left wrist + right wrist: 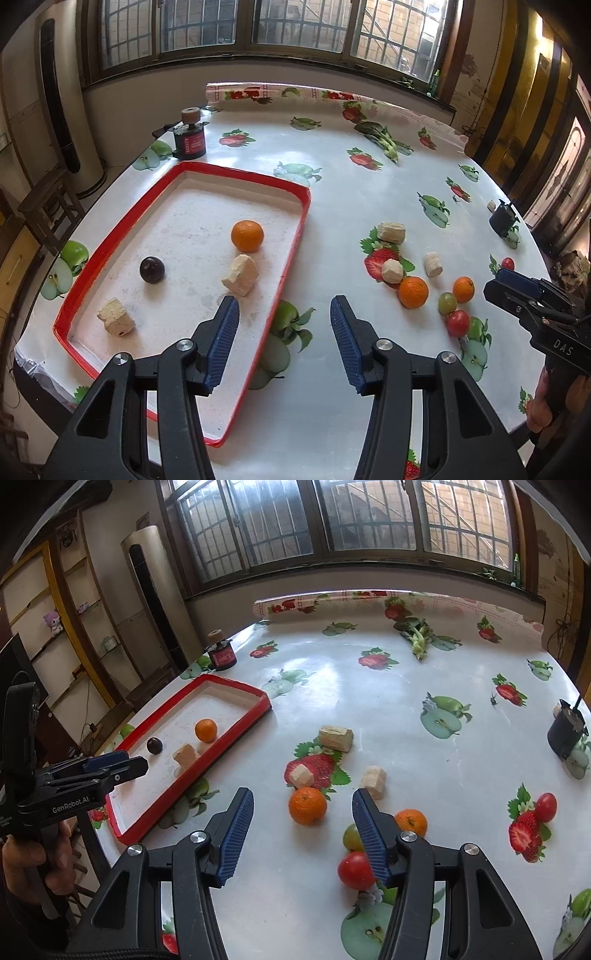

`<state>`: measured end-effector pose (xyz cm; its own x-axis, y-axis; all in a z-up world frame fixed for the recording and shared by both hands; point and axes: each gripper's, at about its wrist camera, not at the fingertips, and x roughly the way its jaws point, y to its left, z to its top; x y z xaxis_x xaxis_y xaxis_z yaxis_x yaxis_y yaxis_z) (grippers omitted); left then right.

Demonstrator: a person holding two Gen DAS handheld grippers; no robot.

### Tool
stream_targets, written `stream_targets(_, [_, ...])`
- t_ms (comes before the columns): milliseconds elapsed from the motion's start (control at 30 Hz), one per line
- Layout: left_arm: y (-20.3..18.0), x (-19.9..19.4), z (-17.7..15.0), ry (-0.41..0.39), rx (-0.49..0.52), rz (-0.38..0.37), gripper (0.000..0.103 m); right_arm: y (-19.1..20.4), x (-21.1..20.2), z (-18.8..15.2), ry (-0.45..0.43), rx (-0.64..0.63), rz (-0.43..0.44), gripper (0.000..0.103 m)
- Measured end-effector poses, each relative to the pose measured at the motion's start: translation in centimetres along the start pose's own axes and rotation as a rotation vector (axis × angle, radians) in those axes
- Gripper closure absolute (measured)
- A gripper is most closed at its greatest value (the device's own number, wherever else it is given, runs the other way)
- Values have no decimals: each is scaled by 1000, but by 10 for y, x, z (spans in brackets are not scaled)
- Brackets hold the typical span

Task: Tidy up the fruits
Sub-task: 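Withdraw both tools from the tray back toward the fruit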

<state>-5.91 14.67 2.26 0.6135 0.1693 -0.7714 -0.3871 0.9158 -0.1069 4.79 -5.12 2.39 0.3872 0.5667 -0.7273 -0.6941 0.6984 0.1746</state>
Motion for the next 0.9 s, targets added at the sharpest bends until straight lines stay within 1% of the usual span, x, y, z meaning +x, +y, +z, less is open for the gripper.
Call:
stream_targets(233, [-44, 12, -9, 39, 73, -54, 53, -45, -19, -25, 2, 84, -64, 45])
stream_targets(433, [-76, 25, -15, 78, 124, -91, 53, -67, -25, -48, 16, 125, -86, 45])
stream_targets(667, [-96, 41, -15, 113, 150, -114, 53, -90, -26, -63, 28, 168, -106, 45])
stream_targets(900, [-109, 61, -10, 149, 155, -135, 53, -123, -30, -66, 25, 225, -150, 45])
